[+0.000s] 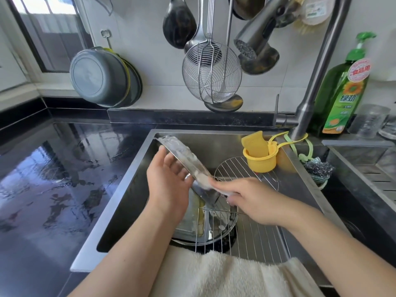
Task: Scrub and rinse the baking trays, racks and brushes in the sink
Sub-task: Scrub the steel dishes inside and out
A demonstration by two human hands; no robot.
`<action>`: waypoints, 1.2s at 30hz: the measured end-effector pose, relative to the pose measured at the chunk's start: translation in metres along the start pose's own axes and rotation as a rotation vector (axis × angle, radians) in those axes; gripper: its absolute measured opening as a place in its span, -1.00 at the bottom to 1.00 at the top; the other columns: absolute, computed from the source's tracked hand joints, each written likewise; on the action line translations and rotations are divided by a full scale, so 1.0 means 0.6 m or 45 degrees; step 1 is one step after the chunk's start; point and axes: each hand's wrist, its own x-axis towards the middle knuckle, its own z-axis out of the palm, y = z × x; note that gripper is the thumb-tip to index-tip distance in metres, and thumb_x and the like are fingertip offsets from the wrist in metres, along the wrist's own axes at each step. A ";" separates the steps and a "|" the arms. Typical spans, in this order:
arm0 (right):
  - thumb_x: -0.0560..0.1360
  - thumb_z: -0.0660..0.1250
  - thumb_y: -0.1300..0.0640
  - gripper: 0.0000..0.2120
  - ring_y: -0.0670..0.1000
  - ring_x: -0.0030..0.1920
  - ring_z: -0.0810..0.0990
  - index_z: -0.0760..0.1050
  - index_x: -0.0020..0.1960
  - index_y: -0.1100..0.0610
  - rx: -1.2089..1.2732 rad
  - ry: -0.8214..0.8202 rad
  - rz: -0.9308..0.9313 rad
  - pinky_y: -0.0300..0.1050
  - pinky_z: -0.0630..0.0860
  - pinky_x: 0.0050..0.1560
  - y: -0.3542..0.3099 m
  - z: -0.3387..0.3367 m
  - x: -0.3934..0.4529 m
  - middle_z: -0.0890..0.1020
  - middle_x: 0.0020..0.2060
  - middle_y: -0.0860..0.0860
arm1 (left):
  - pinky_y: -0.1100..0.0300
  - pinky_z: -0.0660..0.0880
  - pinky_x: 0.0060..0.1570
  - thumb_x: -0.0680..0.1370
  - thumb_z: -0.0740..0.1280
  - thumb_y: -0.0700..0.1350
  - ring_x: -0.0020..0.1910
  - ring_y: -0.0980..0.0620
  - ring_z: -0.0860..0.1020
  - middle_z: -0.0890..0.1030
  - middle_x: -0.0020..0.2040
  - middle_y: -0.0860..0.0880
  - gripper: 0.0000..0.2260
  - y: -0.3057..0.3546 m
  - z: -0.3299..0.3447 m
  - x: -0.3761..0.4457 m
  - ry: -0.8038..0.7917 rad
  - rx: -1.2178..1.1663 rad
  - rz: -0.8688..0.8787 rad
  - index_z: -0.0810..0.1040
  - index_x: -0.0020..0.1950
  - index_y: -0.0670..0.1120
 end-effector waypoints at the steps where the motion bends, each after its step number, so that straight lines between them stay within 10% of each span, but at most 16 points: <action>1: 0.69 0.19 0.17 -0.35 -0.05 -0.35 0.40 0.17 0.39 -0.61 -0.031 -0.069 0.020 0.00 0.40 -0.33 0.003 -0.002 -0.008 0.50 -0.20 -0.07 | -0.06 0.47 0.41 0.69 0.20 0.11 0.25 -0.09 0.62 0.66 0.25 -0.14 -0.53 0.003 -0.001 0.002 0.019 -0.048 0.015 0.54 0.41 -0.21; 8: 0.66 0.26 0.15 -0.37 0.01 -0.03 0.55 0.18 0.43 -0.53 0.051 0.320 -0.037 -0.01 0.54 0.06 -0.012 0.020 0.025 0.57 0.05 -0.06 | -0.02 0.57 0.15 0.70 0.15 0.21 0.04 -0.09 0.63 0.64 0.03 -0.13 -0.52 -0.021 0.016 -0.012 -0.087 0.434 -0.119 0.63 0.18 -0.17; 18: 0.68 0.23 0.15 -0.42 0.03 -0.11 0.46 0.18 0.58 -0.27 -0.034 0.451 -0.016 0.05 0.50 -0.06 -0.019 0.008 0.038 0.45 -0.17 -0.03 | -0.13 0.63 0.17 0.69 0.09 0.29 0.09 -0.09 0.72 0.75 0.07 -0.11 -0.49 -0.024 0.017 -0.014 -0.075 0.510 -0.089 0.66 0.24 -0.03; 26: 0.68 0.20 0.11 -0.47 -0.01 -0.14 0.46 0.23 0.50 -0.41 -0.089 0.371 -0.117 0.09 0.52 -0.11 -0.027 0.002 0.016 0.45 -0.20 -0.09 | -0.04 0.65 -0.04 0.68 0.04 0.33 -0.07 -0.04 0.73 0.74 -0.03 -0.10 -0.40 -0.026 0.013 -0.013 -0.092 0.526 -0.098 0.65 0.14 -0.12; 36: 0.68 0.23 0.15 -0.50 -0.08 -0.19 0.46 0.32 0.47 -0.35 0.013 0.243 -0.036 -0.12 0.42 -0.13 -0.013 0.001 -0.003 0.46 -0.22 -0.12 | -0.13 0.59 0.23 0.68 0.11 0.30 0.10 -0.15 0.70 0.71 0.16 -0.20 -0.41 -0.012 0.004 -0.003 0.041 0.307 -0.020 0.58 0.35 -0.16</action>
